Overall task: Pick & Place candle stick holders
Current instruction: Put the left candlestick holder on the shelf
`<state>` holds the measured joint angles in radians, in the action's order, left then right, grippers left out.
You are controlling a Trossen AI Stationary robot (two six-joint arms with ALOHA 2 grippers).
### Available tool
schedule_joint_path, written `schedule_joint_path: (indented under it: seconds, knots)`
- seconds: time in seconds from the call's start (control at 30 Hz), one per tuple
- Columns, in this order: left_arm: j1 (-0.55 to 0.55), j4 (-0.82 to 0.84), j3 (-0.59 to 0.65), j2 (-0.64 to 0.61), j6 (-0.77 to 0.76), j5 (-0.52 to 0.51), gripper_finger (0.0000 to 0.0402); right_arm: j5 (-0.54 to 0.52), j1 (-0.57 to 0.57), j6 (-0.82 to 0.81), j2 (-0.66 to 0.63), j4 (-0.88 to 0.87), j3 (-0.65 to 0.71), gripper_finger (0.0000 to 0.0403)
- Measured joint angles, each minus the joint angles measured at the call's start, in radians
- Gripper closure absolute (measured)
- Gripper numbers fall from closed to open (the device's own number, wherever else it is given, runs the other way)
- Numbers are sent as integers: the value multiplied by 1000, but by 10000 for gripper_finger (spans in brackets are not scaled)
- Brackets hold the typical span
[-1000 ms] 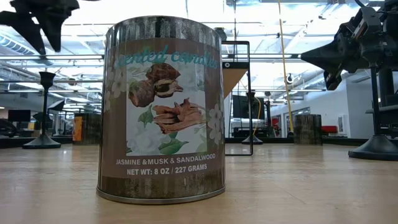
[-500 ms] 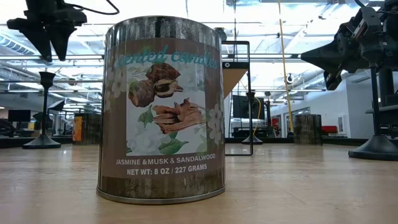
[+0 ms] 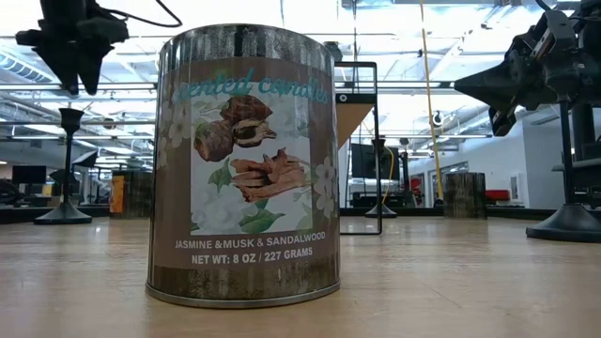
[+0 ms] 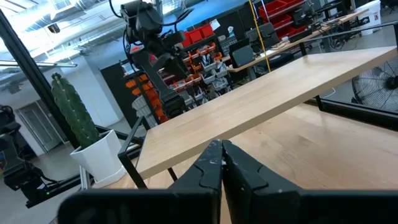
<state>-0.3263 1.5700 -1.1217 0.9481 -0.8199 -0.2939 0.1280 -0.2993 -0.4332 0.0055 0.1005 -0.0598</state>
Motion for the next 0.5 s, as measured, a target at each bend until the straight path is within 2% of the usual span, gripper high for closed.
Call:
schedule_joint_path:
  seconds: [0.23,0.33,0.5]
  knots:
    - [-99,1,0,0,78,18,199,0,0,0,0,0,0,403]
    - [-137,1,2,0,127,57,199,0,0,0,0,0,0,403]
    - [-189,1,54,-5,171,77,199,0,0,0,0,0,0,403]
